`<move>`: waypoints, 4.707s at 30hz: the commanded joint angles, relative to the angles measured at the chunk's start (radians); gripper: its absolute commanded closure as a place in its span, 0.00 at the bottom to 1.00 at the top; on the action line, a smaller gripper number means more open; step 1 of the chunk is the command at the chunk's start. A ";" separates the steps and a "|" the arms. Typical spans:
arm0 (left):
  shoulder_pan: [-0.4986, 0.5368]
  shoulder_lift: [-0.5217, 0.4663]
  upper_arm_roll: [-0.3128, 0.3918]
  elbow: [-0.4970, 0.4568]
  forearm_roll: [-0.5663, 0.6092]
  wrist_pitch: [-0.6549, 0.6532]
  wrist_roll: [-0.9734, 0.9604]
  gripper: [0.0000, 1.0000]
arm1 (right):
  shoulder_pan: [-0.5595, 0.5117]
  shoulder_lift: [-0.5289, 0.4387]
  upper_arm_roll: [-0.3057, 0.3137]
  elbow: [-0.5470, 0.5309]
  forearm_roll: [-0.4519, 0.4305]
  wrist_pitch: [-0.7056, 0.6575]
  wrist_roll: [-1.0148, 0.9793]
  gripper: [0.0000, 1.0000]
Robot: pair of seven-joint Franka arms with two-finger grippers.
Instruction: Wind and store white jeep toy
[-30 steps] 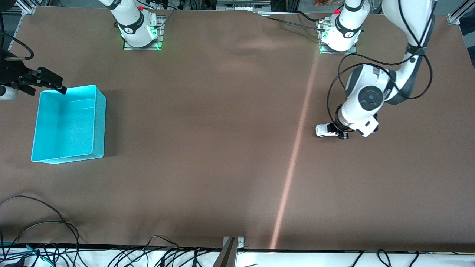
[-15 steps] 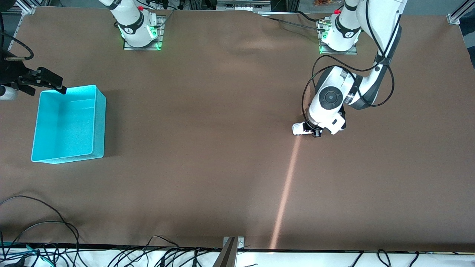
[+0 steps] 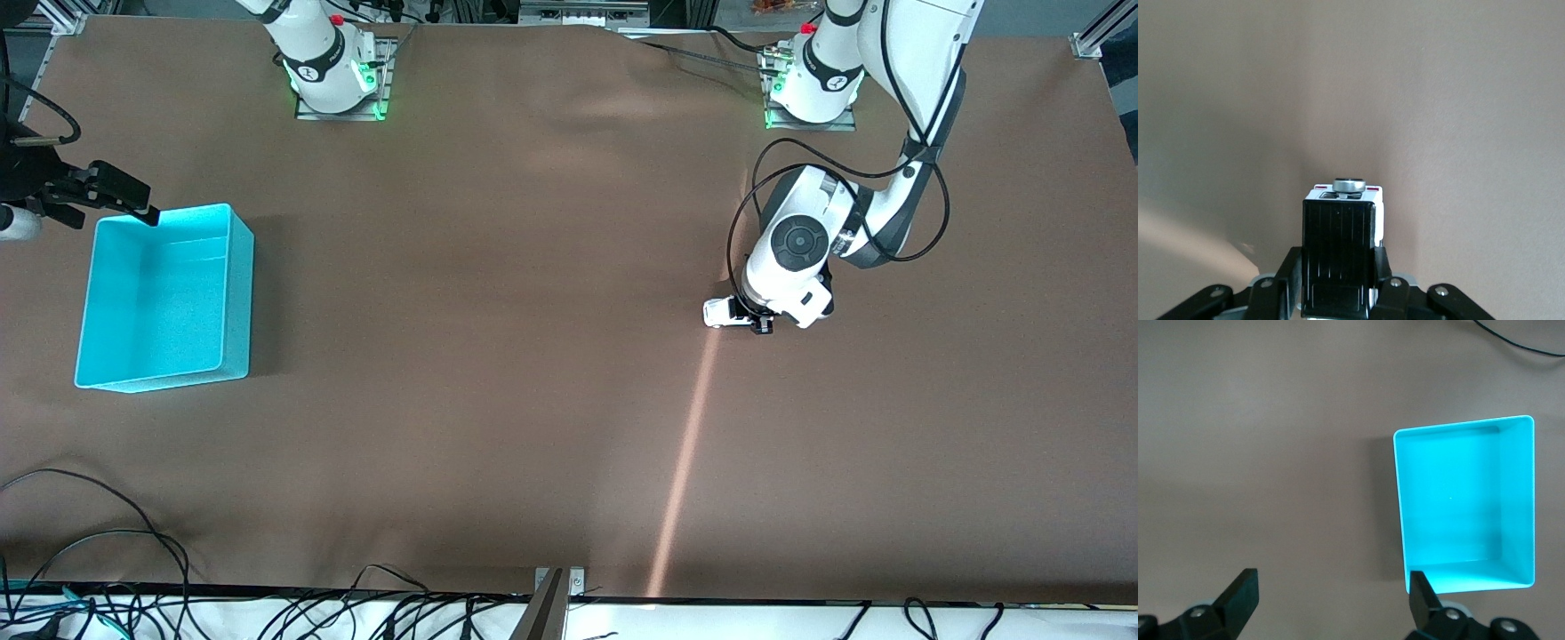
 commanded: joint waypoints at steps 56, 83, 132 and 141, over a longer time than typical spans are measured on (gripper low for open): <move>0.334 0.108 0.008 0.023 0.203 0.058 0.290 0.83 | -0.003 0.019 -0.004 0.026 -0.004 -0.017 -0.012 0.00; 0.371 0.076 0.003 0.107 0.225 -0.069 0.358 0.00 | -0.004 0.022 -0.004 0.028 -0.005 -0.019 -0.012 0.00; 0.344 -0.073 -0.035 0.615 0.042 -0.556 1.590 0.00 | -0.006 0.024 -0.005 0.028 -0.005 -0.019 -0.013 0.00; 0.368 -0.072 -0.030 0.684 -0.068 -0.590 1.806 0.00 | -0.006 0.024 -0.005 0.028 -0.002 -0.019 -0.013 0.00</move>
